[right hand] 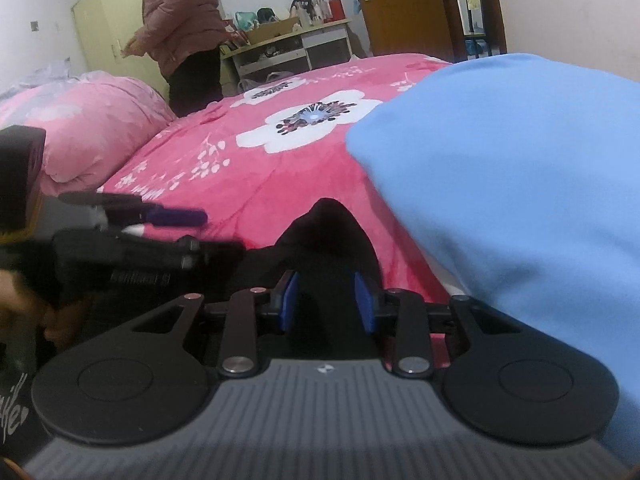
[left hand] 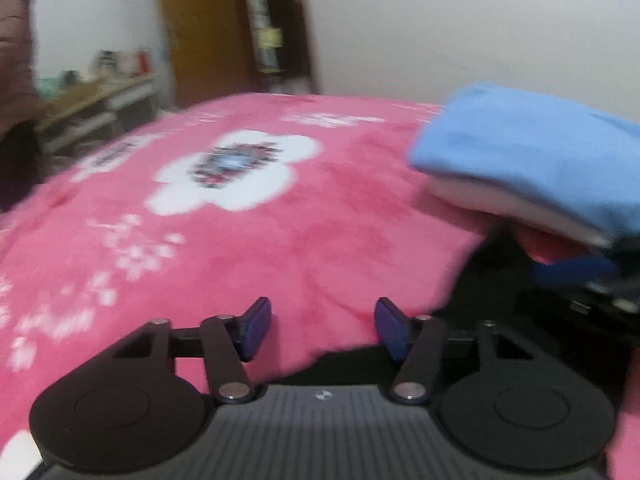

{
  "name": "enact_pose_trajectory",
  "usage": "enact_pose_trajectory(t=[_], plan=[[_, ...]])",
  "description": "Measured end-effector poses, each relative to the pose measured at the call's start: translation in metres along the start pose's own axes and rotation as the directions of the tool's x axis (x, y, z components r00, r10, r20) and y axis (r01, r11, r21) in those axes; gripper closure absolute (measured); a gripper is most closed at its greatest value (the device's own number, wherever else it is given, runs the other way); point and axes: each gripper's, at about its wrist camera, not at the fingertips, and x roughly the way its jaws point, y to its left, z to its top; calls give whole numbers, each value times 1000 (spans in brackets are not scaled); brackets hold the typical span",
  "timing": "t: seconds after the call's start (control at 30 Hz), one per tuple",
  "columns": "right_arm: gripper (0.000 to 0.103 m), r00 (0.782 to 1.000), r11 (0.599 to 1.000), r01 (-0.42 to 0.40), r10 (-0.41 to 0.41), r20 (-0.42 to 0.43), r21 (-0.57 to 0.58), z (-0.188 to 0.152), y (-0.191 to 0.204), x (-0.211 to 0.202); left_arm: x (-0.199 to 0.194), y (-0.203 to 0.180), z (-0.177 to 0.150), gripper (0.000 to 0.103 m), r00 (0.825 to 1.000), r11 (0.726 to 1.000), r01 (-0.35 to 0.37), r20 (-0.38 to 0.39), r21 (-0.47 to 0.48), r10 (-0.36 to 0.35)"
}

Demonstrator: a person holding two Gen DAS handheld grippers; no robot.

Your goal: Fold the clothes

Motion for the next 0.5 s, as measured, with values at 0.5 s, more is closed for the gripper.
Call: enact_pose_trajectory(t=[0.5], plan=[[65, 999, 999, -31, 32, 35, -32, 12, 7, -21, -22, -31, 33, 34, 963, 964, 267, 47, -13, -266]])
